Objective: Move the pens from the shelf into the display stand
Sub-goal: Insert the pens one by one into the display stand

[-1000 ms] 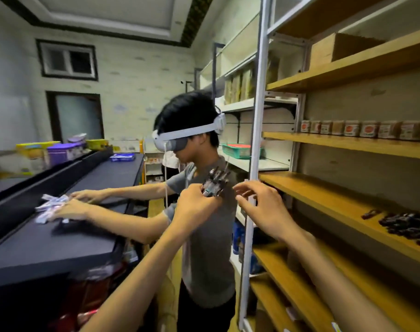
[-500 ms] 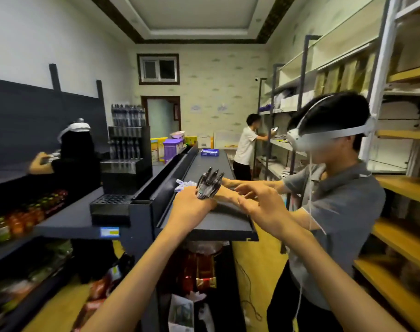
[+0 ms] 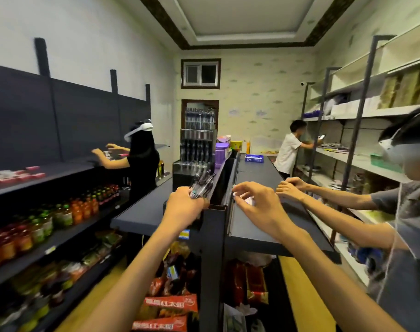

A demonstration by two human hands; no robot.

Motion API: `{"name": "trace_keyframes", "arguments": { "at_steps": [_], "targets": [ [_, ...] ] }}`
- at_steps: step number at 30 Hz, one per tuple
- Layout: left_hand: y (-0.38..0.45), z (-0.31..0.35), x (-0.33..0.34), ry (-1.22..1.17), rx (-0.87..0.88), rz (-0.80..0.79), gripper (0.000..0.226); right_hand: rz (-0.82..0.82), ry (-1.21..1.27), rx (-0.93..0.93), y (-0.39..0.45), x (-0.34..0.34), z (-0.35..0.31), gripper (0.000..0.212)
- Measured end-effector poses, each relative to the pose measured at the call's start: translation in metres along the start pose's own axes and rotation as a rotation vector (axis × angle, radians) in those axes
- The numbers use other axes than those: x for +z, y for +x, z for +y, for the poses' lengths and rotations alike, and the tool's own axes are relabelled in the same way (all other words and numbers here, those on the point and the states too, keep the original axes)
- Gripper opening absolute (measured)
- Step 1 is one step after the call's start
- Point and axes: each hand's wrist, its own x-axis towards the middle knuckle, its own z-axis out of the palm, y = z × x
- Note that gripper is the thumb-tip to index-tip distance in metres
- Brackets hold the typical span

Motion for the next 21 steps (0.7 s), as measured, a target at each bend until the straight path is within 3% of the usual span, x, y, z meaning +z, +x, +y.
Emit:
{"name": "trace_keyframes", "arguments": {
  "at_steps": [15, 21],
  "targets": [
    [0.138, -0.061, -0.034, -0.071, -0.051, -0.068, 0.035, 0.003, 0.098, -0.021, 0.126, 0.115, -0.004, 0.016],
    [0.178, -0.079, -0.028, -0.064, -0.008, -0.088, 0.024, 0.033, 0.218, 0.031, 0.154, 0.139, -0.002, 0.010]
  ]
}}
